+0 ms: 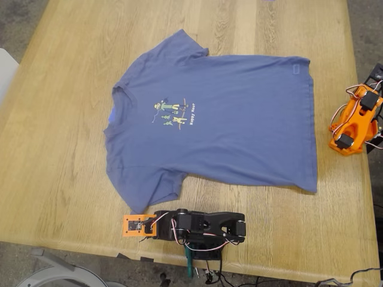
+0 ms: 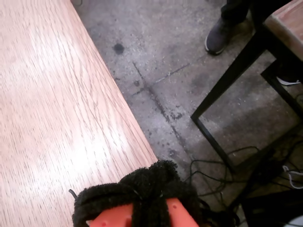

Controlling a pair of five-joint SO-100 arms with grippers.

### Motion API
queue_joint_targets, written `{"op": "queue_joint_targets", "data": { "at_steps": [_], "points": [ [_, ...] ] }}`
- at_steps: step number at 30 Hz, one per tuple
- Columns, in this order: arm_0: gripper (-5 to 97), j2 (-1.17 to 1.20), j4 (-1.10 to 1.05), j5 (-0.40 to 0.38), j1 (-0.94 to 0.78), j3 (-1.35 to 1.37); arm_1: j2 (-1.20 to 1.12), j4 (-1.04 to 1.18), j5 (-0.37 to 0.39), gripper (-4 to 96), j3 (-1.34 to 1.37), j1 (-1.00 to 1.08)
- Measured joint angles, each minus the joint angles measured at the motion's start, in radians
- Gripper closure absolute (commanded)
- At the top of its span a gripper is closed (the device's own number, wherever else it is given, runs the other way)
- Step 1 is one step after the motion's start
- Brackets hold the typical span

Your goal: Fold a T-shirt

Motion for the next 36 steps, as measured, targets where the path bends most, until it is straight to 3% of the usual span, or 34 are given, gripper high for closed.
{"op": "queue_joint_targets", "data": {
  "at_steps": [8, 14, 21, 24, 27, 36],
  "points": [
    [92, 0.0, -0.19, 0.0, 0.0, 0.0, 0.0, -0.287, 0.009, 88.4, 0.0, 0.0],
    [91, 0.0, -0.314, -0.009, 0.017, 0.0, 0.0, -0.502, 0.046, 80.5, 0.0, 0.0],
    [63, 0.0, -0.379, -0.041, 0.054, -0.061, 0.0, -0.693, 0.123, 68.2, 0.0, 0.0],
    [49, 0.0, -0.328, -0.077, 0.054, -0.114, 0.0, -0.729, 0.169, 64.3, -0.014, 0.0],
    [43, 0.0, -0.25, -0.107, 0.091, -0.183, 0.0, -0.729, 0.192, 61.6, -0.066, -0.021],
    [41, -0.006, 0.123, -0.137, 0.178, -0.462, -0.002, -0.456, 0.222, 57.4, -0.373, -0.252]
  ]
}}
